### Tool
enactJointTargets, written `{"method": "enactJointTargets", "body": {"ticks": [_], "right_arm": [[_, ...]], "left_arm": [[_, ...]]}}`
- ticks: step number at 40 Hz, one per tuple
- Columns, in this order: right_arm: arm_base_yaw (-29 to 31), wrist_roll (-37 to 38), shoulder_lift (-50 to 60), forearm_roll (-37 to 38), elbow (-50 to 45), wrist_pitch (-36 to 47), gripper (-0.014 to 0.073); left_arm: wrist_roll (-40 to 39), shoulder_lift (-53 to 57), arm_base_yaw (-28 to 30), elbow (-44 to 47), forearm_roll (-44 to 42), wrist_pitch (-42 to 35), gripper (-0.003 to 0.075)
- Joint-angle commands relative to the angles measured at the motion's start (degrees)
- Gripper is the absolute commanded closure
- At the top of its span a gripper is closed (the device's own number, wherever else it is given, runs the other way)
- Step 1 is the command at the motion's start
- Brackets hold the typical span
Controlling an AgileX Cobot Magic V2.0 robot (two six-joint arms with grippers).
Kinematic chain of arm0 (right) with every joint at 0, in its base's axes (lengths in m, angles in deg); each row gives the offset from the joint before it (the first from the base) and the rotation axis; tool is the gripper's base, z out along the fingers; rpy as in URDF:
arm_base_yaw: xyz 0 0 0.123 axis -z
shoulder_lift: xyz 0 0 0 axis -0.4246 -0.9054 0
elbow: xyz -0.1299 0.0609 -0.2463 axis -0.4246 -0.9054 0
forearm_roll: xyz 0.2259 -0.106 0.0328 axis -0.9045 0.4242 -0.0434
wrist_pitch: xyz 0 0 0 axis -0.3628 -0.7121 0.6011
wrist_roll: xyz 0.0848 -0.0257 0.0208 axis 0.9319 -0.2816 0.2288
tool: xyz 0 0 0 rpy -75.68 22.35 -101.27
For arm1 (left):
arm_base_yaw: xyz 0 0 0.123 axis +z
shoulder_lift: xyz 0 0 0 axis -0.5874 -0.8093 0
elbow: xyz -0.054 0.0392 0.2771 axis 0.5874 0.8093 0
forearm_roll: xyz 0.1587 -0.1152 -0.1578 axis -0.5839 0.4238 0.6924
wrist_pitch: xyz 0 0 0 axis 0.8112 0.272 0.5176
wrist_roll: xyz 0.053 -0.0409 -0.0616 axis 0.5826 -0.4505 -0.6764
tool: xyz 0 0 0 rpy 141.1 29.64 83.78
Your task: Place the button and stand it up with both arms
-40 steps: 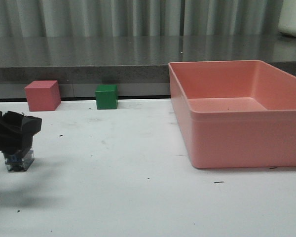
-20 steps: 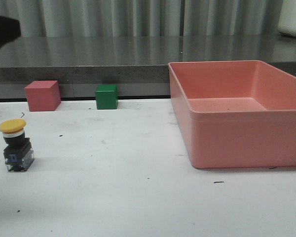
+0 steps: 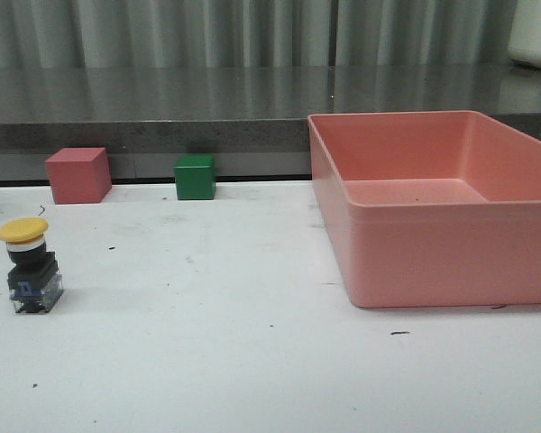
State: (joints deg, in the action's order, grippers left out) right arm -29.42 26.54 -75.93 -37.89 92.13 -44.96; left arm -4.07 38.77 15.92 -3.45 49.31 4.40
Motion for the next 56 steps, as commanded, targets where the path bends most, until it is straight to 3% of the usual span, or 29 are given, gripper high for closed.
{"method": "enactJointTargets", "body": {"ticks": [1, 10, 56], "right_arm": [[0.29, -0.39, -0.58, 0.41, 1.43, 4.9, 0.0662], [0.29, -0.39, -0.58, 0.41, 1.43, 4.9, 0.0662], [0.29, -0.39, -0.58, 0.41, 1.43, 4.9, 0.0662]], "left_arm": [[0.13, 5.65, 0.2, -2.04, 0.41, 2.03, 0.0533], [0.13, 14.39, 0.2, -2.04, 0.41, 8.26, 0.0741], [0.02, 19.32, 0.33, -0.89, -0.12, 8.27, 0.074]]}}
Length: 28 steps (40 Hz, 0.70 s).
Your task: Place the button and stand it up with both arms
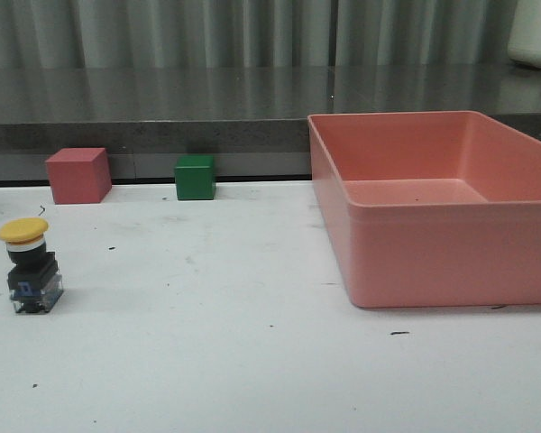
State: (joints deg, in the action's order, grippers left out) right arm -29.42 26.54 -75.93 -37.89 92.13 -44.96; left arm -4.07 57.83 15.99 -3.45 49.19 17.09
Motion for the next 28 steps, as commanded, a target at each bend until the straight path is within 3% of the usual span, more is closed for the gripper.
{"method": "enactJointTargets", "body": {"ticks": [1, 13, 21, 28], "right_arm": [[0.29, -0.39, -0.58, 0.41, 1.43, 4.9, 0.0662], [0.29, -0.39, -0.58, 0.41, 1.43, 4.9, 0.0662], [0.29, -0.39, -0.58, 0.41, 1.43, 4.83, 0.0662], [0.29, -0.39, -0.58, 0.41, 1.43, 4.83, 0.0662]], "left_arm": [[0.02, 0.73, 0.41, -0.48, -0.11, -4.42, 0.074], [-0.08, 12.62, 10.07, 9.43, -0.09, -4.56, 0.074], [-0.08, 12.37, 15.96, 14.97, -0.09, -4.88, 0.074], [-0.08, 12.37, 17.43, 21.03, -0.09, -5.39, 0.074]]}}
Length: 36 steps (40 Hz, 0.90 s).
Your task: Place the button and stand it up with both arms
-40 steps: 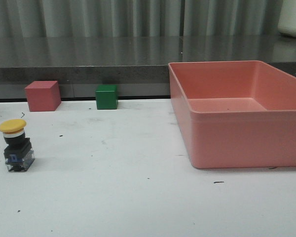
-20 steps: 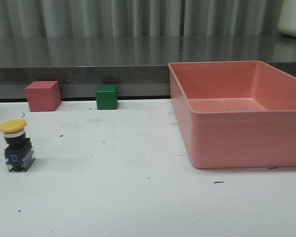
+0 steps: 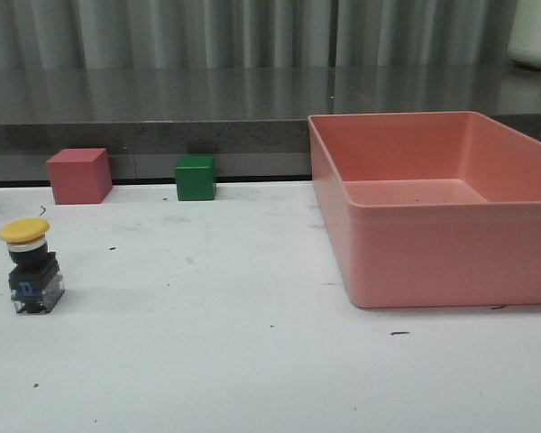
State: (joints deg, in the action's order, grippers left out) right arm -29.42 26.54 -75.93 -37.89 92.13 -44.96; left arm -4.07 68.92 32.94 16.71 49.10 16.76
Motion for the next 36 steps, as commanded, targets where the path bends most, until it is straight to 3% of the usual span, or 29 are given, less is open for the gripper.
{"method": "enactJointTargets", "body": {"ticks": [1, 12, 36], "right_arm": [[0.29, -0.39, -0.58, 0.41, 1.43, 4.83, 0.0662], [0.29, -0.39, -0.58, 0.41, 1.43, 4.83, 0.0662], [0.29, -0.39, -0.58, 0.41, 1.43, 4.83, 0.0662]], "left_arm": [[-0.08, 1.28, 0.48, 1.57, 0.11, -5.21, 0.074], [-0.08, 1.28, 0.71, 4.51, 0.18, -8.91, 0.074], [-0.08, 1.28, 0.71, 4.51, 0.18, -8.91, 0.074]]}}
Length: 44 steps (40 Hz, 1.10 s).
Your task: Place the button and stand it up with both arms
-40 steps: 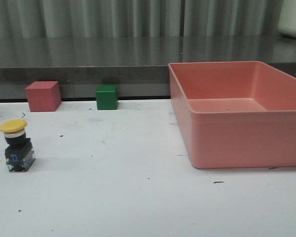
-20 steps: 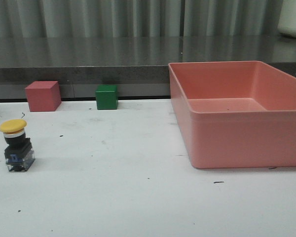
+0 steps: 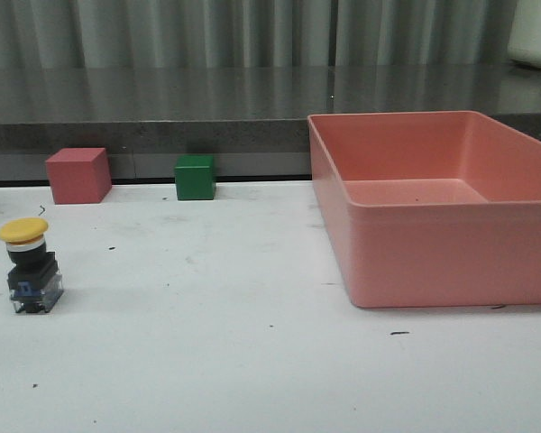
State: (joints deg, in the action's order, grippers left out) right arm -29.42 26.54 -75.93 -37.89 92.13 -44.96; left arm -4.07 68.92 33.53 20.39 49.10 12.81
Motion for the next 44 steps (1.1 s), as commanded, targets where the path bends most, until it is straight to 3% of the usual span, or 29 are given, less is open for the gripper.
{"method": "enactJointTargets", "body": {"ticks": [1, 23, 38, 44], "right_arm": [[0.29, -0.39, -0.58, 0.41, 1.43, 4.83, 0.0662], [0.29, -0.39, -0.58, 0.41, 0.94, 5.86, 0.0662], [0.29, -0.39, -0.58, 0.3, -16.18, 26.64, 0.0662], [0.29, -0.39, -0.58, -1.17, -22.72, 31.44, 0.0662]], "left_arm": [[-0.08, 1.28, 0.12, 0.83, 0.18, -4.96, 0.074], [-0.08, 1.28, 0.12, 0.83, 0.18, -4.96, 0.074], [-0.08, 1.28, 0.12, 0.83, 0.18, -4.96, 0.074], [-0.08, 1.28, 0.12, 0.83, 0.18, -4.96, 0.074]]}}
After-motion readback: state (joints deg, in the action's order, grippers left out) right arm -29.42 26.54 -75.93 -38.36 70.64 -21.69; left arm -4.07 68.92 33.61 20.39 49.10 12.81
